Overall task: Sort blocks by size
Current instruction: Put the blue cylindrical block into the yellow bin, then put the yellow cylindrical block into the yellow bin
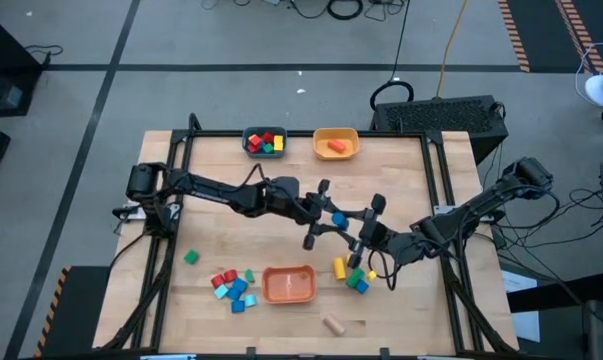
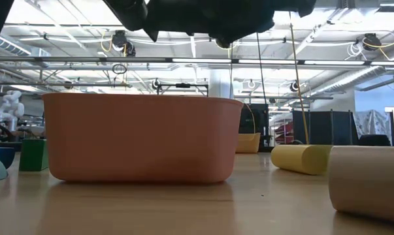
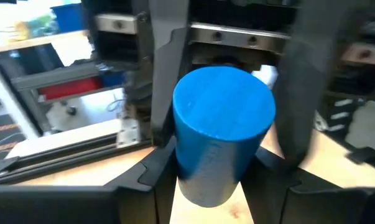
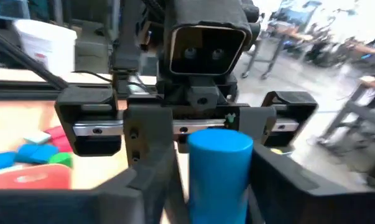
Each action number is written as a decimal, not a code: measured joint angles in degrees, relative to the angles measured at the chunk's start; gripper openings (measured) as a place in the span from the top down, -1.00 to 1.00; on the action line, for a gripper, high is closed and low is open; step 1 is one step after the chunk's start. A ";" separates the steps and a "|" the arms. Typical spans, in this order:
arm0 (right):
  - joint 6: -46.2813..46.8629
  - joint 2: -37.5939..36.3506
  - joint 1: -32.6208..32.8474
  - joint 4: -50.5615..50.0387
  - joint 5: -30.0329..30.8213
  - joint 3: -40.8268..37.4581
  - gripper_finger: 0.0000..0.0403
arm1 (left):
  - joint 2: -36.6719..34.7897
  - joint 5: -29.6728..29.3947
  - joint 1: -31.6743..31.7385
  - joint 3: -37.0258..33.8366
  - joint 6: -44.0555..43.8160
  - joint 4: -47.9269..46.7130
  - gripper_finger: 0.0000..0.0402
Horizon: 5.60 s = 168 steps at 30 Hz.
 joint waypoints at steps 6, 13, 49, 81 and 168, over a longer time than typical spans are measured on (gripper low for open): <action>-4.09 -4.30 2.00 -1.98 17.24 -0.02 -0.41 | 0.00 -3.66 4.13 0.11 -3.01 -3.34 0.24; -4.16 -11.41 4.79 -3.46 26.19 0.00 -0.51 | 0.00 -5.77 15.33 0.09 -8.33 -7.25 0.24; 26.58 -13.15 4.17 -33.87 19.70 0.00 -0.48 | 25.57 -8.48 30.86 35.67 -14.15 -41.29 0.21; 31.74 -8.82 3.77 -41.15 -10.19 -0.02 -0.48 | 7.59 -8.57 20.79 30.56 -1.99 -65.19 -0.30; 23.18 13.95 -4.51 -17.22 -2.68 0.24 0.47 | -3.13 -2.56 0.30 3.41 5.69 -32.98 -0.24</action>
